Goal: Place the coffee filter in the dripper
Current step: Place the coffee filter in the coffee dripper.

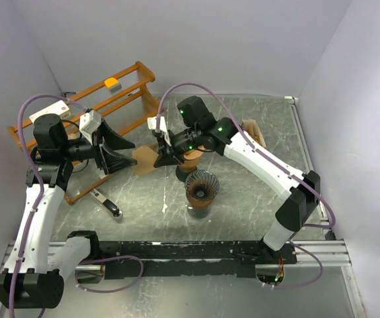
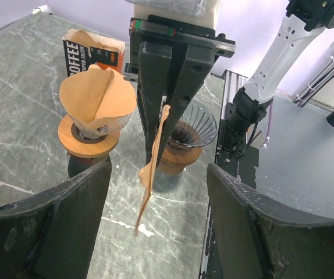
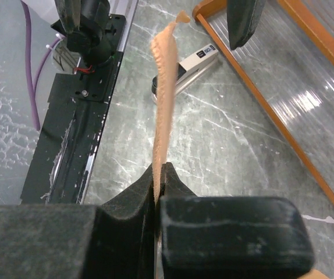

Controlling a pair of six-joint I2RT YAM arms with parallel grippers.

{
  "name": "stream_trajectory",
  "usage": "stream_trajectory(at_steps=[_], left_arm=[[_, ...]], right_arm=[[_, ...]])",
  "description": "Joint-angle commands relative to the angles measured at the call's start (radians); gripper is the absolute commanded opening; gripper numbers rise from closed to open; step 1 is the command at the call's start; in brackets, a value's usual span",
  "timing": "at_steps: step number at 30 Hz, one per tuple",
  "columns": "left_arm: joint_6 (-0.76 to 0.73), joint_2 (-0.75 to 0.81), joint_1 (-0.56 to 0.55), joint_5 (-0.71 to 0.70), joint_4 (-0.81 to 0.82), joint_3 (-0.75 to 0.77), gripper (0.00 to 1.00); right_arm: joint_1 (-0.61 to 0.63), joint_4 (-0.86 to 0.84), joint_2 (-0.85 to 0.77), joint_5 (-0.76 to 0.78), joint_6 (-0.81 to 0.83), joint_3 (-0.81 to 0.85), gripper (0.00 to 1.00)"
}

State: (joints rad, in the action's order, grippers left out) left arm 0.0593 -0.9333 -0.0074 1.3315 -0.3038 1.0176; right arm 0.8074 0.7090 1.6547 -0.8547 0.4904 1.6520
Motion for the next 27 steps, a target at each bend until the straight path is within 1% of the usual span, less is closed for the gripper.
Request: stream_trajectory(at_steps=[1, 5, 10, 15, 19, 24, 27], left_arm=[[-0.038, 0.011, 0.007, 0.025, -0.008, -0.008, 0.79], [-0.042, 0.010, 0.003, 0.000, -0.006, -0.003, 0.78], [-0.067, 0.013, 0.006, -0.090, -0.055, 0.042, 0.80], [-0.130, 0.019, 0.008, -0.093, -0.129, 0.079, 0.83], [-0.123, 0.024, 0.013, -0.090, -0.139, 0.091, 0.84], [-0.159, 0.024, 0.013, -0.096, -0.175, 0.091, 0.85], [-0.132, 0.024, 0.011, -0.074, -0.148, 0.065, 0.85]], right_arm=[[0.004, -0.002, 0.005, -0.008, -0.022, 0.044, 0.00], [0.004, 0.011, 0.001, -0.031, 0.010, 0.037, 0.00], [0.005, 0.076, -0.032, -0.011, 0.142, -0.003, 0.00], [0.005, 0.158, -0.056, -0.043, 0.255, 0.001, 0.00], [0.004, 0.202, -0.067, -0.057, 0.337, 0.004, 0.00], [0.005, 0.224, -0.055, -0.100, 0.357, 0.030, 0.00], [0.004, 0.225, -0.036, -0.132, 0.337, 0.056, 0.00]])
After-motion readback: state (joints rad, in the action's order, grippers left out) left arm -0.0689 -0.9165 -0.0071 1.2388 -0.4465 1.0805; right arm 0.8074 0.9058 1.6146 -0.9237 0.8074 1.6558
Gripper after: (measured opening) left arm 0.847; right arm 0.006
